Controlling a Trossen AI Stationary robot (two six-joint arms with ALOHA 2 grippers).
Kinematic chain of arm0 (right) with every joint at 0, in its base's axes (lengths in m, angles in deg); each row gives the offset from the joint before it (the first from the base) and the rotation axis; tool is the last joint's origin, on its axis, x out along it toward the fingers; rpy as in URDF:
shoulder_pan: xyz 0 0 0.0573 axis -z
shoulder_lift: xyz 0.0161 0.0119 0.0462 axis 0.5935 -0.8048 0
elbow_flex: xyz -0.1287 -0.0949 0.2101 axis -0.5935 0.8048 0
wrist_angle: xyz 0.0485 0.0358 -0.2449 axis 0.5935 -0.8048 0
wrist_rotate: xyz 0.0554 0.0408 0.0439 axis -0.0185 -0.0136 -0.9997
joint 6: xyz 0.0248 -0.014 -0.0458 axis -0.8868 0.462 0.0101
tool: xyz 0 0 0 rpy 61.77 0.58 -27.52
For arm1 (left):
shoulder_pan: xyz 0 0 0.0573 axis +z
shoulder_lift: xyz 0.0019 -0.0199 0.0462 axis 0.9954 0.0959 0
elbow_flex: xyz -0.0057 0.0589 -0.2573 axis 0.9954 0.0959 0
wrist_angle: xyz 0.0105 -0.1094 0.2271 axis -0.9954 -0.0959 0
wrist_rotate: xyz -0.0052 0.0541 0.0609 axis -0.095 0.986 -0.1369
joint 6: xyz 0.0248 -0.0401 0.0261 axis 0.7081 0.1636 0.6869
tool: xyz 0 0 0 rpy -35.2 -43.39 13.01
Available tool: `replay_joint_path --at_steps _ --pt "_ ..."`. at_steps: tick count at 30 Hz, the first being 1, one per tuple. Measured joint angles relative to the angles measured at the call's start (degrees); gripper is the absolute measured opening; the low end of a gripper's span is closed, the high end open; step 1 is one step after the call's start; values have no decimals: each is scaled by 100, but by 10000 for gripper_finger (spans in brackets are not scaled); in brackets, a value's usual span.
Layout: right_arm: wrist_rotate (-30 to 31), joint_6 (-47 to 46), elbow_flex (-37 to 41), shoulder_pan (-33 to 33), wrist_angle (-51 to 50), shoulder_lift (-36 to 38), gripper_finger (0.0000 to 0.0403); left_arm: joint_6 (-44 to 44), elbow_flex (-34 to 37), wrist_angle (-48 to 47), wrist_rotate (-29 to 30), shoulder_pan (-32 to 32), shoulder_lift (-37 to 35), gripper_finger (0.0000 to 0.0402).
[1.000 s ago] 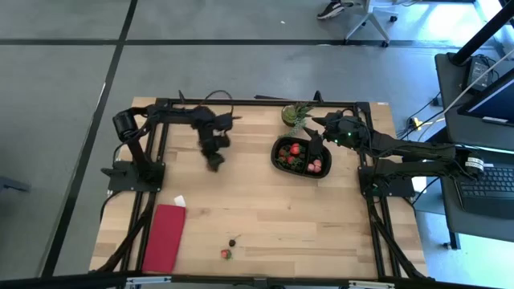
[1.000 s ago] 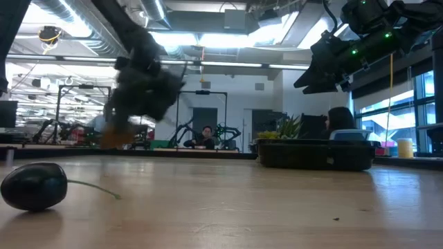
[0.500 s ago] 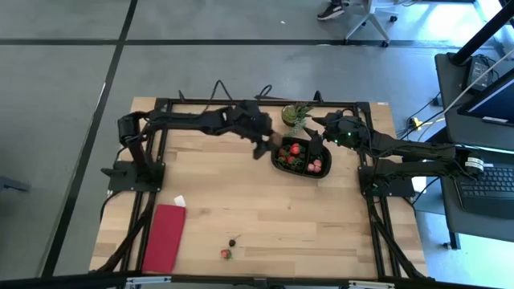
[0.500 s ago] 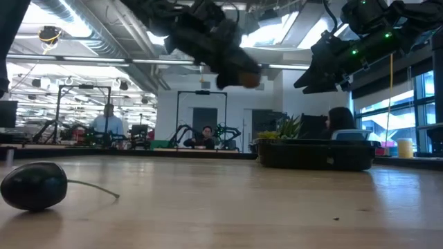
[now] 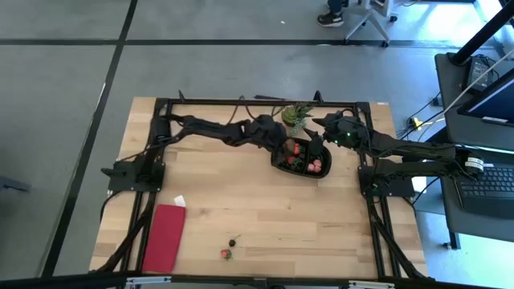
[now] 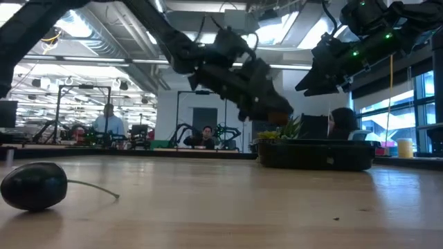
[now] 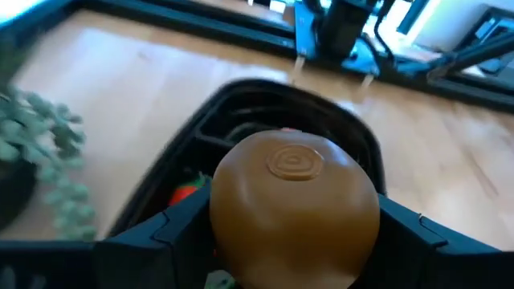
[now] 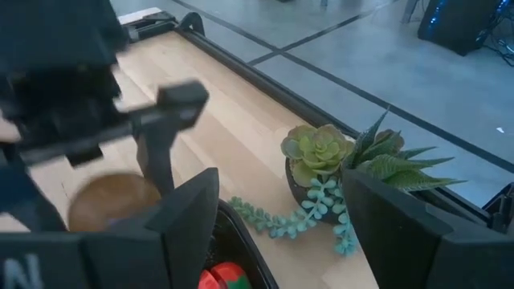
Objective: Pick and placing Produce into tupperware
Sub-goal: Put the brown kiwi into the of the black bin
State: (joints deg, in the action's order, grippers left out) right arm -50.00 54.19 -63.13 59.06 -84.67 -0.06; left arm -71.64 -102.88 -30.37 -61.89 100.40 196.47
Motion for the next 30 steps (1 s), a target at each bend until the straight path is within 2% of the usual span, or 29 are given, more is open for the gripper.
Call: replay_joint_path --at_steps 6,30 --pt "-1 8 0 0 -13 0 268 7 -22 -106 -17 -11 216 240" --pt "-1 5 0 0 -215 0 268 9 -19 -74 -11 -9 213 241"
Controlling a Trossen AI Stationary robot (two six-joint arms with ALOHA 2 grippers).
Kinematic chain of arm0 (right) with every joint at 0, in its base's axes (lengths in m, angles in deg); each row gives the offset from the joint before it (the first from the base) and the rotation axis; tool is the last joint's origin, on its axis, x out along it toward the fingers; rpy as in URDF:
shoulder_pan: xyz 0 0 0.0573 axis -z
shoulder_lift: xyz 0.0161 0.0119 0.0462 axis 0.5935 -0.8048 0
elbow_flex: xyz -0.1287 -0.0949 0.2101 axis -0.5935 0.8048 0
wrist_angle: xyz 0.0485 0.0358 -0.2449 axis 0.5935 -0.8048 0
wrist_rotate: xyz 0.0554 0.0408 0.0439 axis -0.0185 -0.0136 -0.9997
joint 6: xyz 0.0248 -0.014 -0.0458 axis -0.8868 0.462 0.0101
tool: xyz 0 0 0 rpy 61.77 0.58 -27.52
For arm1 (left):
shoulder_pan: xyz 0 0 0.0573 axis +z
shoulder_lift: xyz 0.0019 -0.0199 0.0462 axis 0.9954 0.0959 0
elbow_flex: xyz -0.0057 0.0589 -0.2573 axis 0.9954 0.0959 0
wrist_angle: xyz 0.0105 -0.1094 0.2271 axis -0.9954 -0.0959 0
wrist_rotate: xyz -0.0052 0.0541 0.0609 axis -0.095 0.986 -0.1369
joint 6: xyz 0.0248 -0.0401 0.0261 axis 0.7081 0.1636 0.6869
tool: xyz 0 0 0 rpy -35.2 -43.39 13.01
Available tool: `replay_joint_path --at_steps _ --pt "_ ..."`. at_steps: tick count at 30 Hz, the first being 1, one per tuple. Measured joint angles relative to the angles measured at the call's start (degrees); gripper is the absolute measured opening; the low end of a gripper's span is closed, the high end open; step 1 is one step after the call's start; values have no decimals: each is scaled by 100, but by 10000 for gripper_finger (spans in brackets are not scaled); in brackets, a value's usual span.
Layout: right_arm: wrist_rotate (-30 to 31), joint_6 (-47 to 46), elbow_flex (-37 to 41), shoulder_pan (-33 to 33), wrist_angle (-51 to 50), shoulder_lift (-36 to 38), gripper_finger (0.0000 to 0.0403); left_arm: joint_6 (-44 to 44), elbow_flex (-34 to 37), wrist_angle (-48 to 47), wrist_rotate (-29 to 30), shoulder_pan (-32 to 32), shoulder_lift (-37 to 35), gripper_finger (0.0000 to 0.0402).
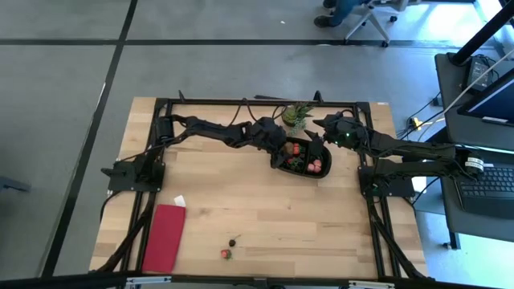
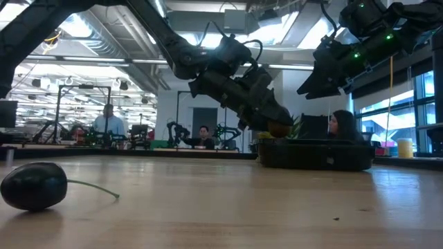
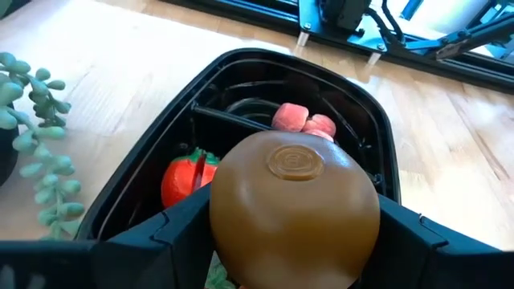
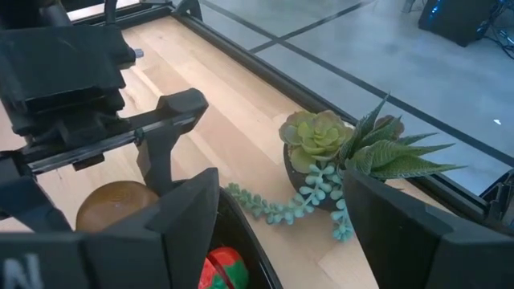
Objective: Pick and placing Produce into tupperware
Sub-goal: Put the brown kiwi into the of the black bin, then put the black cherry into the of the black bin
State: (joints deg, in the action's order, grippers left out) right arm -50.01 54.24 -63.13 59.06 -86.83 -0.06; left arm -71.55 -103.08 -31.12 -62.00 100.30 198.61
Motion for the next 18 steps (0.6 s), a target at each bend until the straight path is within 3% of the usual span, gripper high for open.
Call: replay_joint_path --at_steps 5,14,18 --pt "0 0 0 0 0 0 268 2 0 0 2 -35 0 254" --pt "0 9 0 0 -2 0 268 189 0 122 -17 -61 0 330" --pt "-2 20 0 -2 -32 0 268 237 -11 -75 -188 -58 -140 347"
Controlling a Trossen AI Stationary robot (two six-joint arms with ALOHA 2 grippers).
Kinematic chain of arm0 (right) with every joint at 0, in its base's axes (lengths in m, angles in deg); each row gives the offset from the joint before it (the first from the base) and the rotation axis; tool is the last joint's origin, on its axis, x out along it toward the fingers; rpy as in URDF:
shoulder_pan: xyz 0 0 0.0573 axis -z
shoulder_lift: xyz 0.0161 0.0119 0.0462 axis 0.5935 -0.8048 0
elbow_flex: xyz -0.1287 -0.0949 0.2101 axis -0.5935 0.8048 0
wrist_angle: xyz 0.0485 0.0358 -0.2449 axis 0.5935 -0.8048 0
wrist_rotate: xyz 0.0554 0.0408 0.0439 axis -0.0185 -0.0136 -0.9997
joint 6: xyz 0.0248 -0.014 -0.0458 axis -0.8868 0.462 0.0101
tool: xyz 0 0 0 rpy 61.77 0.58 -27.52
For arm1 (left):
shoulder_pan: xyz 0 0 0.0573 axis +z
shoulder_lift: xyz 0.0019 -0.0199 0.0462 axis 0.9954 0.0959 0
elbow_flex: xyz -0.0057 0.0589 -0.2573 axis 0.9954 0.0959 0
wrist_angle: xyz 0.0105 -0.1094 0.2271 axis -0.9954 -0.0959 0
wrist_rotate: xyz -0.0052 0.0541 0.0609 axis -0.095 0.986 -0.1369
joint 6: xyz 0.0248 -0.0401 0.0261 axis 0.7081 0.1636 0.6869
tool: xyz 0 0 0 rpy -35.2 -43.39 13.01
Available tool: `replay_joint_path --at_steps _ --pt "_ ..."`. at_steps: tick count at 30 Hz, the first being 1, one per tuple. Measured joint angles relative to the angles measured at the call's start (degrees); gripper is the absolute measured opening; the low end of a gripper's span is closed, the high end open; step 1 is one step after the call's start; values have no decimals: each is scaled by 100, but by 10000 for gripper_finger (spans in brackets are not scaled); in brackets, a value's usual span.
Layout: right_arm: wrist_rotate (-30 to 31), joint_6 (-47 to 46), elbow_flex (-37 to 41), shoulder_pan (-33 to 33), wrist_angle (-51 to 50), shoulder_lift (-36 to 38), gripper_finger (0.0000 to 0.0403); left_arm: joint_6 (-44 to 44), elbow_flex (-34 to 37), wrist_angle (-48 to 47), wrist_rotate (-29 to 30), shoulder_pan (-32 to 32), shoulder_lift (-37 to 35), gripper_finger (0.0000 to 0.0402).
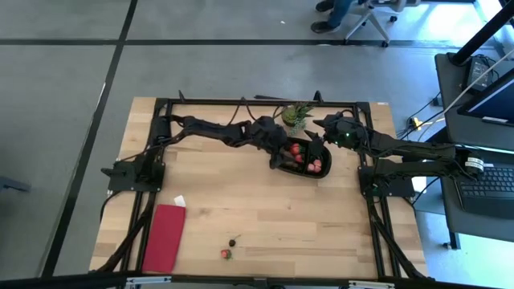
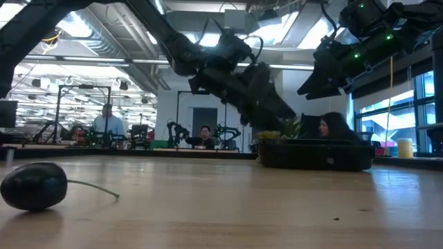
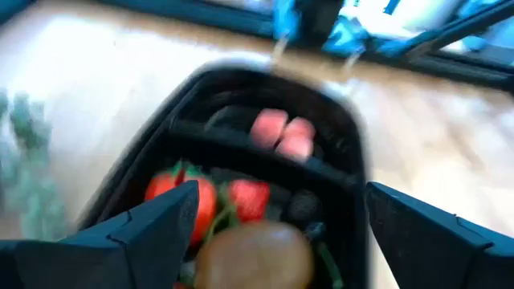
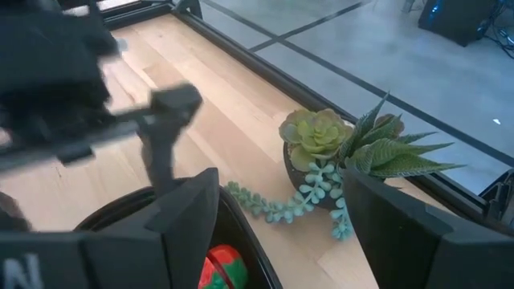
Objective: Pick and placing Produce into tupperware
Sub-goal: Put the black cherry into the of the black bin
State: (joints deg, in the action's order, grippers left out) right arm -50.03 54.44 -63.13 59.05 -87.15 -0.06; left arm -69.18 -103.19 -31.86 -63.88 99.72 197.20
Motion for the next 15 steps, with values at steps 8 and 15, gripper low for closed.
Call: replay_joint_path --at_steps 8,15 --pt "0 -2 0 2 -80 0 268 917 -20 -2243 -227 -3 -1354 342" --pt "0 -2 0 2 -131 0 268 673 -19 -5307 467 -536 -2503 347"
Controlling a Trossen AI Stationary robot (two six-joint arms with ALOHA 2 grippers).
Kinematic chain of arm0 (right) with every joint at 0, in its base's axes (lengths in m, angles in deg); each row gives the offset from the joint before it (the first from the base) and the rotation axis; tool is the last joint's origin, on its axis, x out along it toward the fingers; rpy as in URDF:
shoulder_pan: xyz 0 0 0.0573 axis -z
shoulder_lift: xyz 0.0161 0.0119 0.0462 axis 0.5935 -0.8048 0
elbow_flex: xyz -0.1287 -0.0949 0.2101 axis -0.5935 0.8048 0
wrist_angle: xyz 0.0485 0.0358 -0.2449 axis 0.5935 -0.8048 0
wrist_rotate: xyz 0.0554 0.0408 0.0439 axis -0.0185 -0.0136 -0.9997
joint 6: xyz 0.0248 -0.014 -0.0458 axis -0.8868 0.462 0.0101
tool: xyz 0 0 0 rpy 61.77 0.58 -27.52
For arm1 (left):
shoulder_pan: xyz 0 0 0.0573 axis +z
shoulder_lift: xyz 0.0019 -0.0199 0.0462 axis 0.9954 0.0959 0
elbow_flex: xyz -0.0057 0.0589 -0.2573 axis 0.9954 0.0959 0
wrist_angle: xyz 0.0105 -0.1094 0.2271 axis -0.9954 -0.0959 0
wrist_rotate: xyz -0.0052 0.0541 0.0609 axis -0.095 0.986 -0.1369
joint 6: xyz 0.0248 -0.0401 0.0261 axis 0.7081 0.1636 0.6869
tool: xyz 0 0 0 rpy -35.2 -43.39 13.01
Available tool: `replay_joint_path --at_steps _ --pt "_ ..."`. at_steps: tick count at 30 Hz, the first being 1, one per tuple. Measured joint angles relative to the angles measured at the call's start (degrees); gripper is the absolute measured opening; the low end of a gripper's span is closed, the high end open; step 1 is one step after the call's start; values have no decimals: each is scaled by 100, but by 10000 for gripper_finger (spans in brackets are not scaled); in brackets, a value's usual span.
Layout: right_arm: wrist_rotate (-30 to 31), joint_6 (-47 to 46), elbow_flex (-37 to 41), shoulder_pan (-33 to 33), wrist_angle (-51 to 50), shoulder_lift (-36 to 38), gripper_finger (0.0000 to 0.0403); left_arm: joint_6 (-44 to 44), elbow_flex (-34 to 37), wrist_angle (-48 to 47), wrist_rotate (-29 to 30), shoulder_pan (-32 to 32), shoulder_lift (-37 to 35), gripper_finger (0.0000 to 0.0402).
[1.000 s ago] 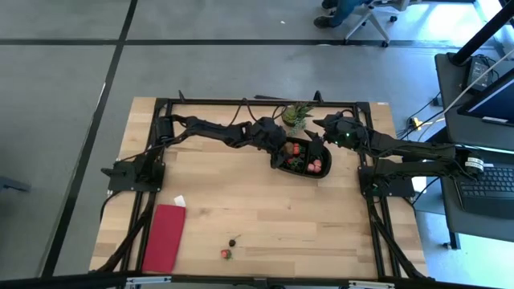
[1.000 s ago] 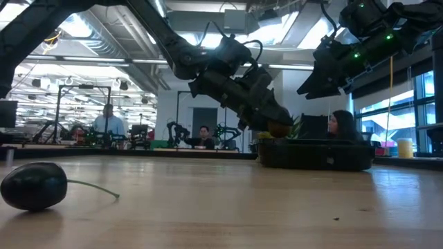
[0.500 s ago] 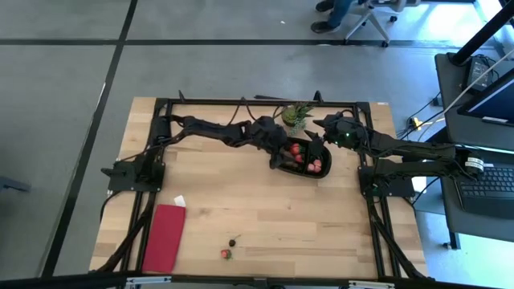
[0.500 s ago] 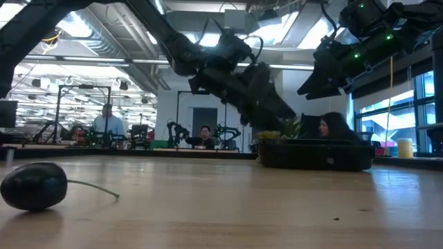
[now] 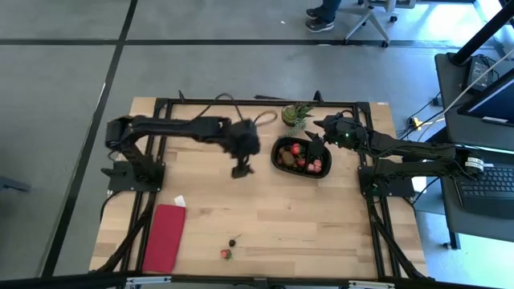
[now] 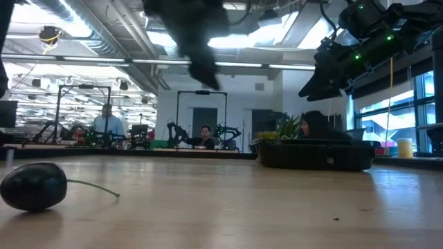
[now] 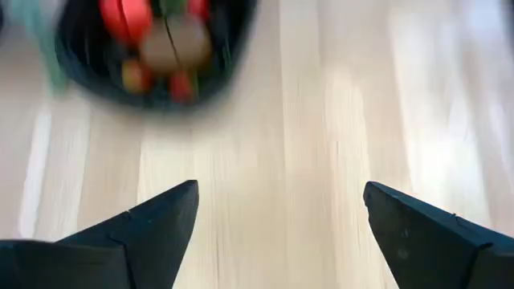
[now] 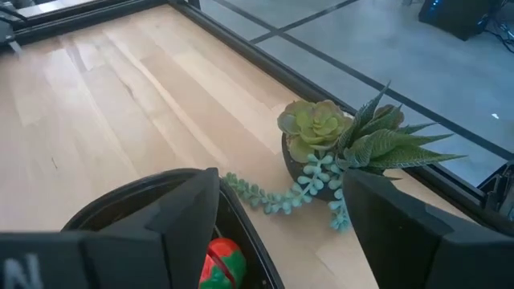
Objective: Pick and placing Produce into tupperware
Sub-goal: Put the black cherry into the of the black bin
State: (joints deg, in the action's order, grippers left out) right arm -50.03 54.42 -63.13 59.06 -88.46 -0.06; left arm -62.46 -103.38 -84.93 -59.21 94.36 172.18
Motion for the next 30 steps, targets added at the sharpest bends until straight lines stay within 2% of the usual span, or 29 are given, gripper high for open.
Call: replay_joint_path --at_steps 4,7,10,19,22,27,30 --pt "0 -5 0 0 -44 0 268 -298 1 -1167 810 -739 -303 341" --pt "0 -18 0 -2 -51 0 268 -731 10 -1335 852 -1353 -299 340" --pt "-35 -82 0 0 -68 2 268 -1421 159 -1048 843 -1905 -280 340" --pt "-52 -142 0 -2 -195 0 268 -4816 786 -753 996 -2851 -251 340" --pt "-52 -141 0 -1 -193 0 268 -5219 796 -665 1182 -3106 -251 340" --pt "-52 -151 0 -1 -191 0 268 -5722 795 29 1681 -3542 -251 340" --pt "-55 -169 0 0 -189 1 268 -6013 795 50 1886 -3702 -251 340"
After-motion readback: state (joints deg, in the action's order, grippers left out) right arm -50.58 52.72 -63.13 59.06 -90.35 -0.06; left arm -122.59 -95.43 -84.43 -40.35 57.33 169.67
